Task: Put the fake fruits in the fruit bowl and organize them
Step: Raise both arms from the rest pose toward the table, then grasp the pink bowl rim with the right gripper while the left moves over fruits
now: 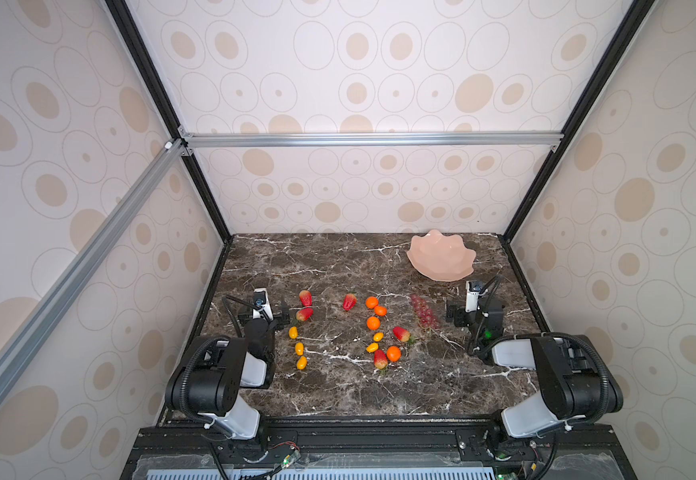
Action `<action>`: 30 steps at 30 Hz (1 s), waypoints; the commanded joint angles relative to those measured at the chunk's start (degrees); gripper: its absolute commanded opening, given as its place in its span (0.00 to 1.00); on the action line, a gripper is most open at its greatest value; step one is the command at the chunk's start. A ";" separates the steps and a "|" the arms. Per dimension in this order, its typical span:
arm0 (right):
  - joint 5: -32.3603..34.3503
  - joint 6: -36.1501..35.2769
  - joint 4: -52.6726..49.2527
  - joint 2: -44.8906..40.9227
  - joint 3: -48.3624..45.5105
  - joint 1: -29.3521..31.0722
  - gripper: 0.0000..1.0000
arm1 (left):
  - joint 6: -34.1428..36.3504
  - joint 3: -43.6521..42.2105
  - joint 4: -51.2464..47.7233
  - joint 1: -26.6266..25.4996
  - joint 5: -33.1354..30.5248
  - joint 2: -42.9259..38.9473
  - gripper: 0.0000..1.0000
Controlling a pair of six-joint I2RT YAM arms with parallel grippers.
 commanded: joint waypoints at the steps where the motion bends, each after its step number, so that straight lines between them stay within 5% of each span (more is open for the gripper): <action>1: -1.63 -1.13 1.51 -0.76 -0.08 -0.27 1.00 | 4.04 -1.54 3.30 -2.59 -2.73 -3.77 0.98; 4: -0.82 -2.41 2.21 -4.68 -2.00 0.88 1.00 | 7.46 -1.77 -1.90 -8.16 -10.02 -10.22 0.98; 9: 1.25 0.83 -16.32 -14.59 2.84 1.68 1.00 | 5.44 2.13 -16.22 -14.32 -18.30 -21.32 0.98; 16: 8.51 19.20 -36.85 -22.63 10.27 1.80 1.00 | -19.78 14.11 -48.03 -14.84 -23.45 -27.91 0.98; 21: 9.58 27.48 -49.84 -22.17 15.92 1.78 1.00 | -30.84 17.22 -60.46 -14.50 -20.37 -30.45 0.98; 30: 5.18 32.52 -67.98 -11.13 29.42 1.03 1.00 | -26.09 20.00 -56.57 -14.71 7.06 -29.18 0.98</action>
